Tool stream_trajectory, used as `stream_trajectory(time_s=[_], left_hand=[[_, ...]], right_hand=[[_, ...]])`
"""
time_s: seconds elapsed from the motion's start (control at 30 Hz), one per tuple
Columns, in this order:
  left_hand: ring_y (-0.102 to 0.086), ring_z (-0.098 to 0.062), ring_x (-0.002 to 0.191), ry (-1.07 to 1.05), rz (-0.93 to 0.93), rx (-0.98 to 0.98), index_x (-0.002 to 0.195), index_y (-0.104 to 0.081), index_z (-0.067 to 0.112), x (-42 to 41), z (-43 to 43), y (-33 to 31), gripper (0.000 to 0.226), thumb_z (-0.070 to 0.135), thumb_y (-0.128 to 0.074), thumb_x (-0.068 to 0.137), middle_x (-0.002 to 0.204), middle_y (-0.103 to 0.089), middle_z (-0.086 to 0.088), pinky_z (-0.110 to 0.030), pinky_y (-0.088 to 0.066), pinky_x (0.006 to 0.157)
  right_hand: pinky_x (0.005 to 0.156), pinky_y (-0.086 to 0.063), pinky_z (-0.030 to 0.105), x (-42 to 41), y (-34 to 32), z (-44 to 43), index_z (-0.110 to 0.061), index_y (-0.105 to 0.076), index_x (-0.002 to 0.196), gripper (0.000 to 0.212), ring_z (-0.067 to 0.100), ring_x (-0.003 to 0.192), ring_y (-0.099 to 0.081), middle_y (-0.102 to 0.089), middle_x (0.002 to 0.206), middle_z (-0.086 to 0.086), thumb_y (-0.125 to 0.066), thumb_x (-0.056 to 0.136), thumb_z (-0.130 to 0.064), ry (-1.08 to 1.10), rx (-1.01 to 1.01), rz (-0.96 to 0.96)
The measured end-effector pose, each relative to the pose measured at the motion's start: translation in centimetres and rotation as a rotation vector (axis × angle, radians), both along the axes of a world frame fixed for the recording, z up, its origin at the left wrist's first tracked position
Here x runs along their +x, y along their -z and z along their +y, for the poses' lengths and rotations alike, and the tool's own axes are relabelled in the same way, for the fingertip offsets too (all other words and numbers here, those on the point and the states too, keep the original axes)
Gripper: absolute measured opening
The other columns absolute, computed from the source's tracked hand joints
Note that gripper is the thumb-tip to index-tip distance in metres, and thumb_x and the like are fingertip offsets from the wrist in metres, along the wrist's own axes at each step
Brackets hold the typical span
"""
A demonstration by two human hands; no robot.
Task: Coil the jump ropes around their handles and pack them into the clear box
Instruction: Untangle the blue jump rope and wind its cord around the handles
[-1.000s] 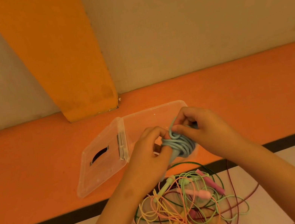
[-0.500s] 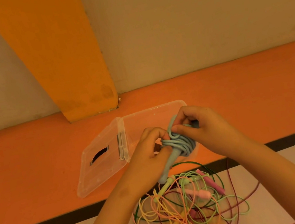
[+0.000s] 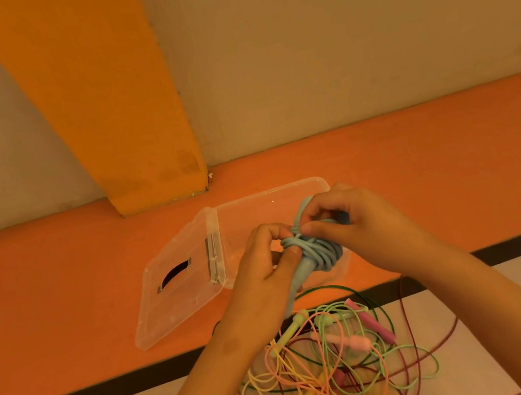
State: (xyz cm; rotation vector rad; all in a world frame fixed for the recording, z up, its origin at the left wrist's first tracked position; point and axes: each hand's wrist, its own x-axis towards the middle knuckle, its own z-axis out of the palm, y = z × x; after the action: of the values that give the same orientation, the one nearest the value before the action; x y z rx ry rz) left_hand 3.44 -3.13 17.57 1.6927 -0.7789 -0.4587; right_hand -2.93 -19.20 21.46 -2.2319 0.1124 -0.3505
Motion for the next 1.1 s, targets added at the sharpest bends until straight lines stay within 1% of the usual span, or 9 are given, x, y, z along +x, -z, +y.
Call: stream_trajectory(time_s=[0.13,0.2,0.3,0.4,0.57,0.77,0.87,1.0,1.1], left_hand=[[-0.057,-0.016,0.067,-0.054,0.031,-0.031,0.1,-0.051,0.02,-0.1,-0.2,-0.4,0.006,0.018,-0.046,0.099,0.09,-0.061,-0.015,-0.033,-0.049,0.062],[-0.056,-0.023,0.063,-0.086,0.053,-0.051,0.099,-0.052,0.018,0.0,-0.3,-0.6,0.005,0.016,-0.048,0.098,0.085,-0.063,-0.022,-0.037,-0.047,0.059],[-0.06,-0.035,0.07,-0.115,0.035,-0.084,0.097,-0.047,0.019,-0.1,-0.4,-0.7,0.008,0.012,-0.05,0.097,0.092,-0.065,-0.001,-0.046,-0.049,0.061],[-0.063,-0.037,0.081,-0.206,0.003,-0.118,0.083,-0.043,0.013,0.3,-0.7,-0.3,0.018,0.007,-0.057,0.093,0.107,-0.06,0.005,-0.039,-0.048,0.062],[-0.065,-0.024,0.088,-0.322,-0.08,-0.134,0.071,-0.058,0.011,0.8,-0.8,-0.1,0.018,0.009,-0.07,0.084,0.11,-0.06,0.005,-0.019,-0.047,0.063],[-0.065,-0.018,0.101,-0.347,-0.081,-0.162,0.077,-0.063,0.019,0.9,-0.8,0.1,0.013,0.012,-0.073,0.081,0.119,-0.057,0.012,-0.034,-0.057,0.074],[-0.066,-0.014,0.1,-0.364,-0.057,-0.2,0.08,-0.068,0.019,0.6,-0.8,-0.1,0.01,0.011,-0.075,0.08,0.125,-0.055,0.012,-0.031,-0.057,0.075],[-0.058,-0.007,0.115,-0.318,-0.087,-0.206,0.086,-0.072,0.031,0.2,-1.1,-0.2,0.023,0.011,-0.078,0.076,0.134,-0.05,0.017,-0.029,-0.055,0.083],[-0.05,0.0,0.124,-0.306,-0.135,-0.16,0.088,-0.07,0.038,0.1,-1.4,-0.2,0.032,0.008,-0.076,0.078,0.139,-0.049,0.014,-0.022,-0.053,0.087]], right_hand=[[0.08,-0.038,0.028,-0.1,-0.3,0.1,-0.03,-0.067,0.081,0.007,0.008,0.09,-0.048,-0.058,0.082,0.0,-0.064,0.086,-0.025,-0.038,-0.034,0.02],[0.079,-0.038,0.025,-0.3,-0.4,0.1,-0.027,-0.068,0.086,0.004,0.007,0.093,-0.048,-0.059,0.085,-0.002,-0.068,0.082,-0.028,-0.056,-0.049,0.036],[0.079,-0.04,0.025,-0.4,-0.1,0.3,-0.026,-0.067,0.09,0.019,0.007,0.094,-0.046,-0.058,0.085,-0.01,-0.077,0.074,-0.029,-0.047,-0.086,0.025],[0.08,-0.04,0.029,-0.1,0.1,0.7,-0.025,-0.067,0.091,0.017,0.012,0.097,-0.046,-0.058,0.085,-0.014,-0.075,0.076,-0.025,-0.012,-0.112,-0.011],[0.08,-0.037,0.024,0.2,0.9,1.1,-0.025,-0.063,0.093,0.016,0.014,0.098,-0.043,-0.059,0.091,-0.004,-0.07,0.081,-0.017,0.021,-0.137,-0.075],[0.079,-0.033,0.017,0.6,1.1,1.3,-0.028,-0.059,0.093,0.019,0.01,0.096,-0.038,-0.056,0.093,-0.003,-0.067,0.083,-0.014,0.027,-0.12,-0.07],[0.079,-0.032,0.008,0.6,1.2,1.4,-0.028,-0.055,0.094,0.021,0.004,0.091,-0.034,-0.051,0.095,-0.004,-0.064,0.085,-0.012,0.041,-0.114,-0.056],[0.082,-0.03,0.022,1.3,1.6,1.1,-0.022,-0.056,0.098,0.016,0.012,0.102,-0.033,-0.045,0.092,-0.011,-0.059,0.088,-0.011,0.096,-0.126,-0.044],[0.079,-0.024,0.02,1.8,2.2,1.2,-0.021,-0.053,0.096,0.015,0.013,0.101,-0.031,-0.042,0.092,-0.011,-0.054,0.09,-0.007,0.121,-0.141,-0.047]])
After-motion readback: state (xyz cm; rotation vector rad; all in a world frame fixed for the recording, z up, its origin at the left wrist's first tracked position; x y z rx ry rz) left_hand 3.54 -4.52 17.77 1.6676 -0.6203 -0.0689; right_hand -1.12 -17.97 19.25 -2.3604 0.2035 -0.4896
